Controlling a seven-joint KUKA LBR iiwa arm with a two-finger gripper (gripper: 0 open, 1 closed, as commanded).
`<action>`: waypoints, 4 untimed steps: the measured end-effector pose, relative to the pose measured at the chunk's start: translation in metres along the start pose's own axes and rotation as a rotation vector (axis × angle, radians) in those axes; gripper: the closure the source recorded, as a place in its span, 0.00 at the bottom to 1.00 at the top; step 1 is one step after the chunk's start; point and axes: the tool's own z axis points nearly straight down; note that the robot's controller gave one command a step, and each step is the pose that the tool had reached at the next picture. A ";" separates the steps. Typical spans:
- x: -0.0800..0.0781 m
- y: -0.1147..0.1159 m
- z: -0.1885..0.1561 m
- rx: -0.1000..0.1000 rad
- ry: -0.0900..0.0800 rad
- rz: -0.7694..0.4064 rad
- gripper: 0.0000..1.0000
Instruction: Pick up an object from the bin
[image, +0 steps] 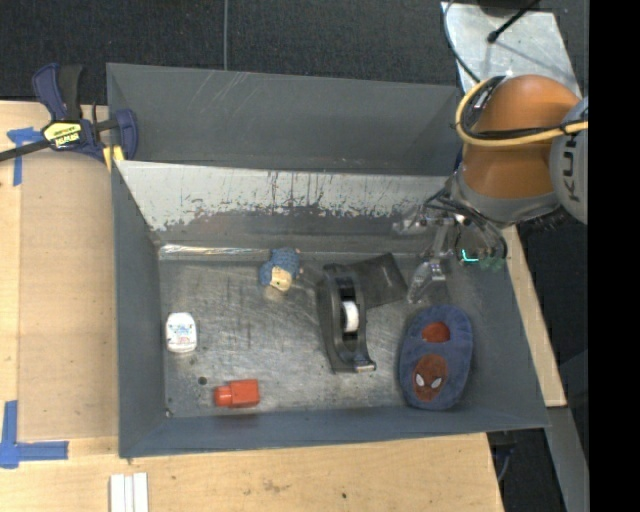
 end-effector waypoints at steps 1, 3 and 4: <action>-0.004 0.043 0.040 -0.002 -0.004 -0.050 0.00; -0.006 0.033 0.073 0.001 -0.028 -0.018 1.00; 0.006 0.035 -0.094 0.001 -0.018 0.002 1.00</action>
Offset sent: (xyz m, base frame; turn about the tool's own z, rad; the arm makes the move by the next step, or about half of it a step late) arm 0.0035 0.0409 -0.0380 -0.0461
